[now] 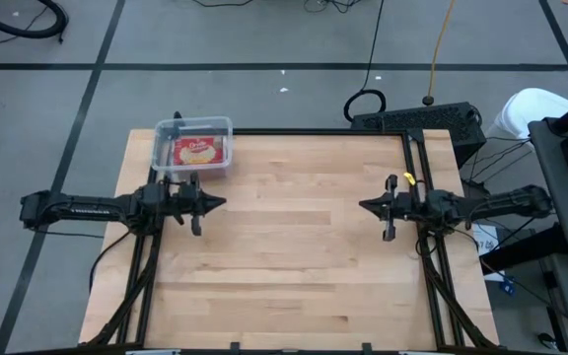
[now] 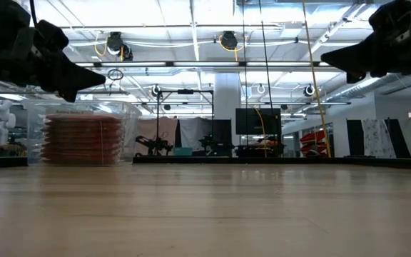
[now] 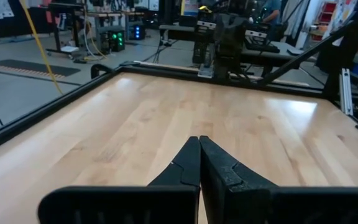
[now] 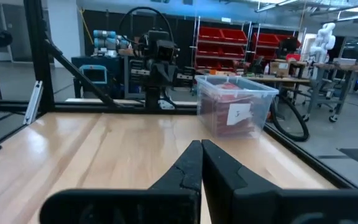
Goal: Sort popcorn bags into baskets
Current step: Return to Home Position
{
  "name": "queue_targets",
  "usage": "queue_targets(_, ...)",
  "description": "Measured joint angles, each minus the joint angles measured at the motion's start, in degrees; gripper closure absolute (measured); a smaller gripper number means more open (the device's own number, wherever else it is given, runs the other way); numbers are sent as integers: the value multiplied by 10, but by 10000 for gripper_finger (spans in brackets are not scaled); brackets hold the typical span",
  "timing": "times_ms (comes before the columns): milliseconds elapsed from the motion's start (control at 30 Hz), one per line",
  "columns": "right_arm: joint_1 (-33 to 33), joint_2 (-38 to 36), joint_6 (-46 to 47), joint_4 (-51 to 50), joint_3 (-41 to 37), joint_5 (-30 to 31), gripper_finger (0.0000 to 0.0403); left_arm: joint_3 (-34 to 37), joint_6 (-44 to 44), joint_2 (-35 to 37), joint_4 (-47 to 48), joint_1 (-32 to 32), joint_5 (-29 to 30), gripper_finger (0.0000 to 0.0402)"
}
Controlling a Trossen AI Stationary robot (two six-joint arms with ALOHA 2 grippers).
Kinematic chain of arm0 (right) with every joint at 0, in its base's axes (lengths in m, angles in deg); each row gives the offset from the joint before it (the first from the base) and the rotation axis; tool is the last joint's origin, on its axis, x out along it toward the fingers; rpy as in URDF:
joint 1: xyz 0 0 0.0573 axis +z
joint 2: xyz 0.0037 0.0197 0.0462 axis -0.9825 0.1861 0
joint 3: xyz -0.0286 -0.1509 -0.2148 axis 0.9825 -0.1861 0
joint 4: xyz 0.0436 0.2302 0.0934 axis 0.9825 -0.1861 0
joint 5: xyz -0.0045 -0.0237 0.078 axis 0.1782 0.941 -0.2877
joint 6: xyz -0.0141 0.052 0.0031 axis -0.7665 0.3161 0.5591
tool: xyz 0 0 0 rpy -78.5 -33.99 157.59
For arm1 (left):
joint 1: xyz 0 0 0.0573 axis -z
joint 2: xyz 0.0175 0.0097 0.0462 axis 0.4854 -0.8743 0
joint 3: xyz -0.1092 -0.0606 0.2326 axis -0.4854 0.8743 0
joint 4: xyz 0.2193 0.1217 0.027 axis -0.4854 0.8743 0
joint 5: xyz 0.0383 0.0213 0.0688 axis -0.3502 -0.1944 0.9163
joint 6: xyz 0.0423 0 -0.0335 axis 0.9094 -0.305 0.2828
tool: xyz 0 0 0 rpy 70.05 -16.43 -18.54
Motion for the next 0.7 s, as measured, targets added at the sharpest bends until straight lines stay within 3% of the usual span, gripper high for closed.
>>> queue_targets(300,0,-83,-3,-78,-1,-1,403,0,5,0,5,1,0,401)
queue_targets(700,0,-150,36,-163,-1,-101,403,0,7,0,8,1,-1,401)
